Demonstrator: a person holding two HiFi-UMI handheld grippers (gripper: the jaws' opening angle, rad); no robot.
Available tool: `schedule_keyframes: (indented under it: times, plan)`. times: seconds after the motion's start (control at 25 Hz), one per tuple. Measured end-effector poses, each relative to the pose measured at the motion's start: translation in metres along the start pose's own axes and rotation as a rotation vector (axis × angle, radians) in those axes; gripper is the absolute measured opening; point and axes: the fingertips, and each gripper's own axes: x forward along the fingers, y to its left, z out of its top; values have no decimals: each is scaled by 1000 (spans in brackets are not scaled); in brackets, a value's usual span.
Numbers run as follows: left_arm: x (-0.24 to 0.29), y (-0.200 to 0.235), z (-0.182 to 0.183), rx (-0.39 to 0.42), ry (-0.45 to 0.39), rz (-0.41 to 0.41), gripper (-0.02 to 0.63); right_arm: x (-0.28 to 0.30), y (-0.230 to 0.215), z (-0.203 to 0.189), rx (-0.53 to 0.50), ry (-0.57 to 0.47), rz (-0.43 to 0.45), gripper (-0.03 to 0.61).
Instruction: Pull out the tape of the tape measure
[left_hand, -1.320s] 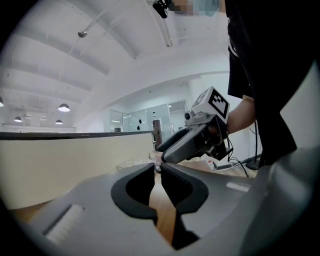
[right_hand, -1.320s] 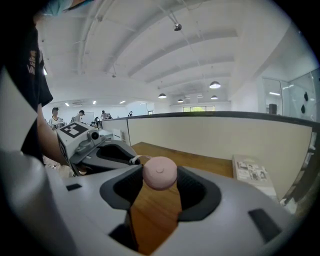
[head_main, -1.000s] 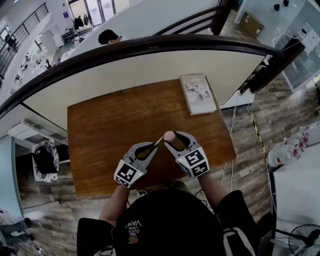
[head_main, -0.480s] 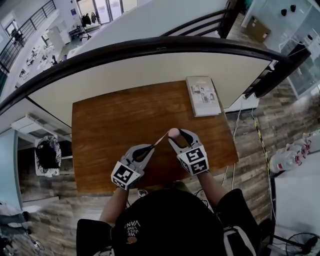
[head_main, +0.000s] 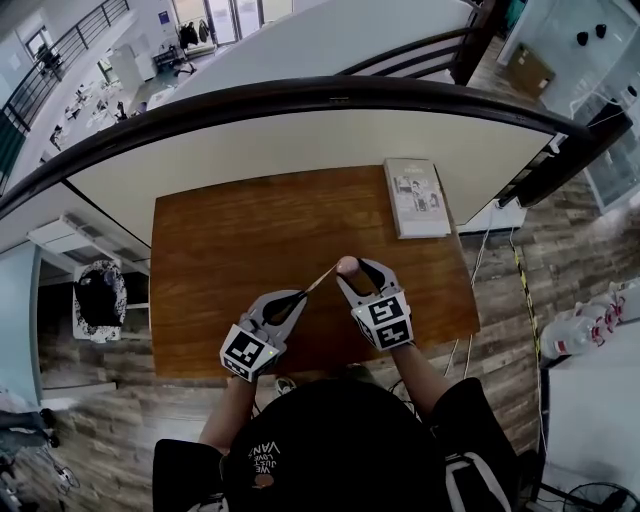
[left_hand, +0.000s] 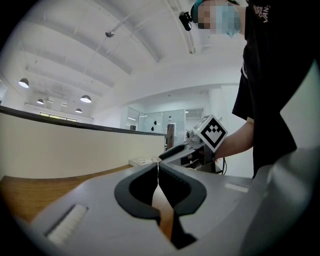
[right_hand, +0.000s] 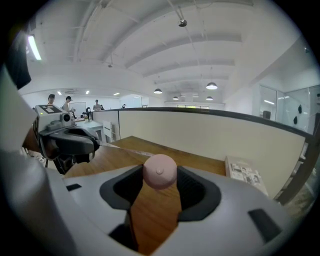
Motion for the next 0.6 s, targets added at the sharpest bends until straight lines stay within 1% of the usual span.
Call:
schedule_keyframes:
  times: [0.16,0.36,0.52,0.6]
  plan:
    - [-10,7,-1,-26,-8,33,14,0,-24,-10,62,19,-65,218]
    - [-19,9,-8,-38,1,38,14,0,-37,-17,58,43,-94,218]
    - [-29,14,-11,-62,-4,58,14,0,-56,-27,100,62,-149,218]
    - [-37,17,-14,-72,2,70,14,-1,-62,-30,105,70,-157,218]
